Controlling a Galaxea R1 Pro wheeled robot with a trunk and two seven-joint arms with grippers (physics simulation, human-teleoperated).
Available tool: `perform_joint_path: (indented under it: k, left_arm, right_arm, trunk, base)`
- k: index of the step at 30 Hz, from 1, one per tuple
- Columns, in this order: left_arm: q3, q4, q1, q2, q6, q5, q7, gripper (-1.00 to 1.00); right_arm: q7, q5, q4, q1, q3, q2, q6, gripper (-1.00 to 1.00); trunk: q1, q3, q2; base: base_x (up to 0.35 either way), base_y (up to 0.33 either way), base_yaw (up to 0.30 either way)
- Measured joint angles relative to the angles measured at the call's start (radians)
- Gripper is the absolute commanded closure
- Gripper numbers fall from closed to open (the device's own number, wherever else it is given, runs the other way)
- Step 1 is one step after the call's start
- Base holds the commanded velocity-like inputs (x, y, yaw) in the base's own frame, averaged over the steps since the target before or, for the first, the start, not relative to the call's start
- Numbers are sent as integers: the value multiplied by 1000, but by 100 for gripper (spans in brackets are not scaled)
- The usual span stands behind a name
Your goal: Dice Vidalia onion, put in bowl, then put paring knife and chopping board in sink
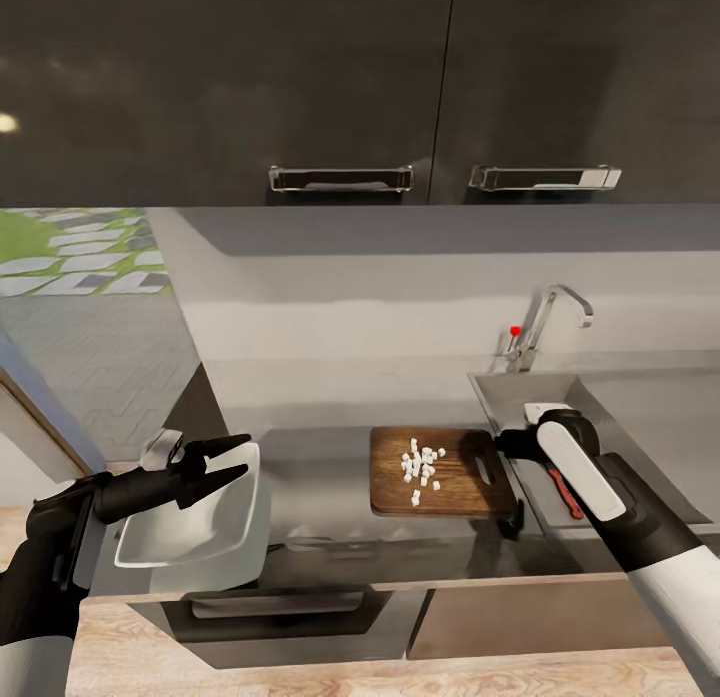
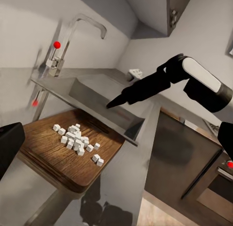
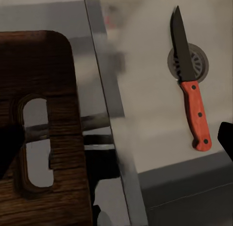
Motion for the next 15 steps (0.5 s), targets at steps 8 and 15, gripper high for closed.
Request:
perform_joint_path:
  k: [8,15]
  left_arm:
    - [0,0,0,-1,0,0,0,-100]
    - [0,0,0,-2,0,0,0,-100]
  right_arm:
    - [0,0,0,0,33,5,0,-100]
    - [1,1,0,0,37,6,0,-100]
  trunk:
    - [0,0,0]
    - [0,0,0]
  base:
    - [0,0,0]
    - [0,0,0]
